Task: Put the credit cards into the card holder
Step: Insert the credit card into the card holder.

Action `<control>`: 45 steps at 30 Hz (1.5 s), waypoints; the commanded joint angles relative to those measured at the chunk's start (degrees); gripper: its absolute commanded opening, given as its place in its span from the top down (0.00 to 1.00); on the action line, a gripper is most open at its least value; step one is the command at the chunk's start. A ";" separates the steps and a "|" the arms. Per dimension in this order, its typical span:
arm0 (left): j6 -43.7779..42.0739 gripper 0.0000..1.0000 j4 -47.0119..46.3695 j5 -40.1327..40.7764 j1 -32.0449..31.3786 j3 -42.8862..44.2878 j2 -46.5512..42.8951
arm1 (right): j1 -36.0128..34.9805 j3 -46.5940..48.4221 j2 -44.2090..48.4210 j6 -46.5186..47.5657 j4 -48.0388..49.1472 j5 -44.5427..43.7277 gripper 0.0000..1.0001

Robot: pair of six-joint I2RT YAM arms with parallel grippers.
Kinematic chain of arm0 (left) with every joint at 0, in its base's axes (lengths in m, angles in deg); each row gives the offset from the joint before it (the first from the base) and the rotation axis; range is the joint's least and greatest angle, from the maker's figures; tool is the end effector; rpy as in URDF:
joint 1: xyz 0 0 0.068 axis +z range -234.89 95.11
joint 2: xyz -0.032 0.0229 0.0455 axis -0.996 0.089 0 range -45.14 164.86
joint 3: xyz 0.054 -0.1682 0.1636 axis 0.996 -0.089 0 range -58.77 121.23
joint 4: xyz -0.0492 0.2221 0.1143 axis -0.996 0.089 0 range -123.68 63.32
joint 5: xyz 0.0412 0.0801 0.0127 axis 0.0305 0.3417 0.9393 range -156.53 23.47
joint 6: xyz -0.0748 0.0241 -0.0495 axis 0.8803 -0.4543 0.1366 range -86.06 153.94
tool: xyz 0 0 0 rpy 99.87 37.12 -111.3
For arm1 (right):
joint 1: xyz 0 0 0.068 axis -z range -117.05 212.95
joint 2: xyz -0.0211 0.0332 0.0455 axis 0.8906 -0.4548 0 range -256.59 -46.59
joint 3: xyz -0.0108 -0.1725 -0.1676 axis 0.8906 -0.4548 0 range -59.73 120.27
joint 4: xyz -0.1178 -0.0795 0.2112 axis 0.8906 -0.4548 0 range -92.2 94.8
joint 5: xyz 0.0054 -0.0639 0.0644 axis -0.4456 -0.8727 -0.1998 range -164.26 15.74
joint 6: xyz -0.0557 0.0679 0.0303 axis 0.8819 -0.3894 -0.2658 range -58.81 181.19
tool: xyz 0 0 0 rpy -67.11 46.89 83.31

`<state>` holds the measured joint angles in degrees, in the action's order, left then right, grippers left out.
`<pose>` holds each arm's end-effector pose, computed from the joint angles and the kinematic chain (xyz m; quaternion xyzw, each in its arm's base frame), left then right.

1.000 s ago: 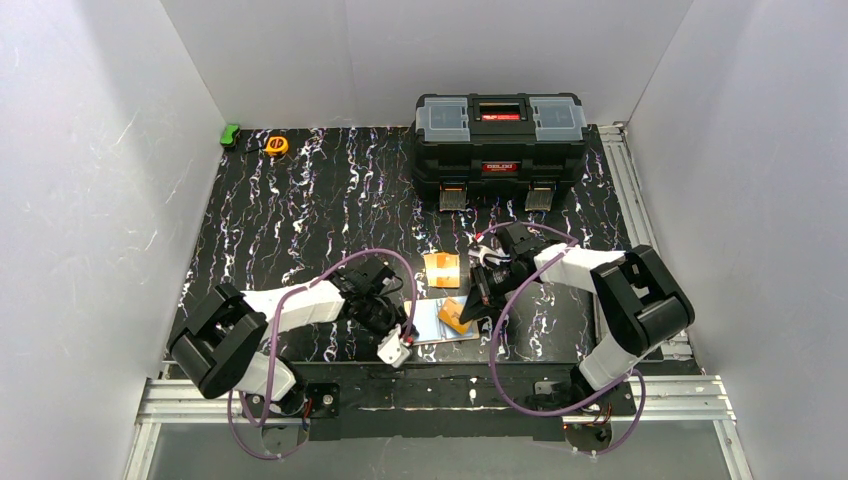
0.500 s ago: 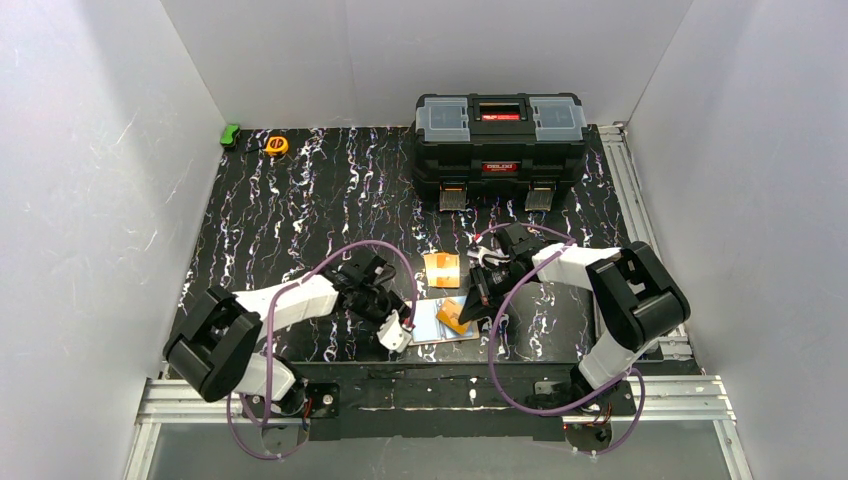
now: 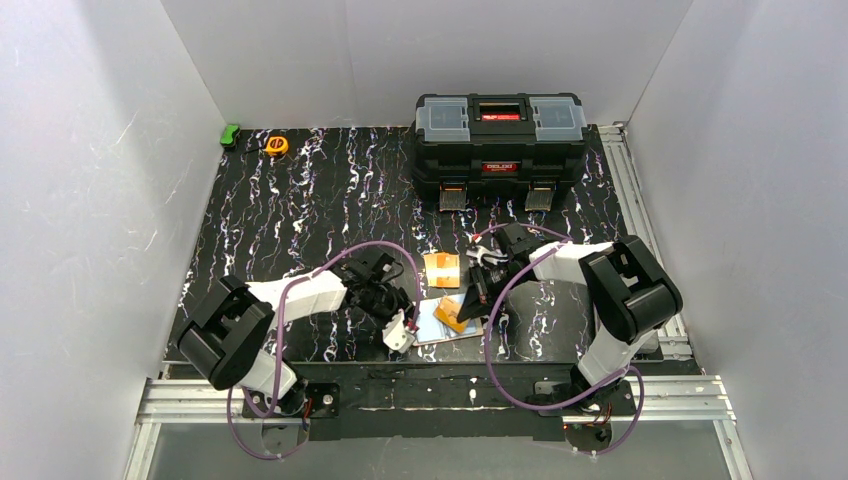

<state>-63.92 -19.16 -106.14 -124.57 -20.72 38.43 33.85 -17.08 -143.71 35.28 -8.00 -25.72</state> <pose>0.1758 -0.2150 0.0953 0.8789 0.2475 -0.1678 0.3716 0.2190 0.1935 0.0646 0.1058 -0.8911 -0.4404 0.0267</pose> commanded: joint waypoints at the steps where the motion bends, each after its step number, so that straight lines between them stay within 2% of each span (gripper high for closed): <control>1: -0.49 0.65 2.35 -2.38 -2.11 -0.80 0.78 | 0.01 1.21 -0.45 -1.38 3.36 -0.52 0.99; 11: 2.46 0.69 2.35 -2.22 -4.01 -0.70 0.56 | -0.29 -1.07 1.87 -2.68 4.89 -4.65 0.99; 20: 3.47 0.69 2.26 -2.22 -4.35 -0.34 1.35 | -4.43 -0.44 1.08 -0.76 1.70 -13.12 0.78; 23: 3.77 0.69 2.26 -2.22 -4.44 0.21 1.85 | -5.77 0.76 1.18 0.18 -0.20 -15.44 0.64; 29: 4.01 0.70 2.24 -1.98 -4.53 0.22 2.26 | -6.17 2.00 2.34 2.25 -3.64 -18.65 0.54; 38: 2.67 0.70 2.44 -2.11 -4.53 0.47 3.50 | -6.61 2.80 4.12 3.32 -6.87 -22.25 0.49; 45: -0.59 0.71 4.88 -2.31 -4.62 1.55 5.13 | -8.56 4.68 5.27 4.11 -9.79 -25.59 0.49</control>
<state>-61.95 -19.77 -108.92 -128.68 -19.26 41.42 26.35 -14.17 -139.01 36.15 -12.87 -43.23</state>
